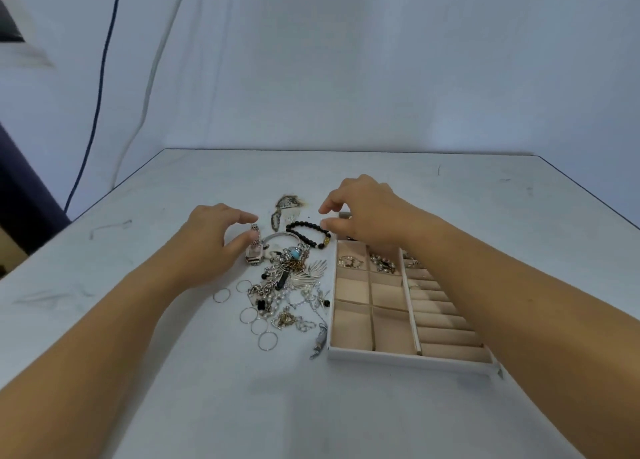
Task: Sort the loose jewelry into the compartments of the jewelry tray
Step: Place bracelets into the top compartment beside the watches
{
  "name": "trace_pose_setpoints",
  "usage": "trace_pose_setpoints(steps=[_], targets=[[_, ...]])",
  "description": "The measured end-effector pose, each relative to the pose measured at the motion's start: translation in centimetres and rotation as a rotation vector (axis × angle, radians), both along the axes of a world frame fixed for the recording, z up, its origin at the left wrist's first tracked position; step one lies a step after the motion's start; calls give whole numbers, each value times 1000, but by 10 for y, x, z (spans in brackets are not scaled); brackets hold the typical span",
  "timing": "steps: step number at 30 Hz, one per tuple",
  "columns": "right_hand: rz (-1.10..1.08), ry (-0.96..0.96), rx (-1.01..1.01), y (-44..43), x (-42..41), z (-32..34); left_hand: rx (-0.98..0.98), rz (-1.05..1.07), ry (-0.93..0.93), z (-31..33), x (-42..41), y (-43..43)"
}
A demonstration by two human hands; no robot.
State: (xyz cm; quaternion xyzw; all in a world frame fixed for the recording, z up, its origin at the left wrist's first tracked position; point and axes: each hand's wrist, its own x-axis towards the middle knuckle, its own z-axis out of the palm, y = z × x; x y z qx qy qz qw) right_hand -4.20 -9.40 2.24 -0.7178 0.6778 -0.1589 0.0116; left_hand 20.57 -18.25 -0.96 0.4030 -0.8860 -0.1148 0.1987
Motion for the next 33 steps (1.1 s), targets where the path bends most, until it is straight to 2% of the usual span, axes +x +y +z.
trace_pose_setpoints(steps=[4,9,13,16,19,23,26,33], targets=[[-16,90,103,-22,13,0,25,-3,104,-11,-1,3],[-119,171,182,-43,23,-7,35,-43,61,-20,-6,5],[-153,224,123,-55,31,-12,-39,34,30,-21,-16,9],[-153,242,177,-55,36,-10,-67,100,21,-20,-24,7],[-146,110,194,-51,37,-3,-65,121,35,-20,-27,5],[-88,-226,-32,-38,33,16,-42,122,62,-20,-29,5],[-33,-303,-169,-23,28,31,-28,121,71,-20,-30,5],[-37,-323,-306,26,5,49,-43,167,25,-11,-37,9]])
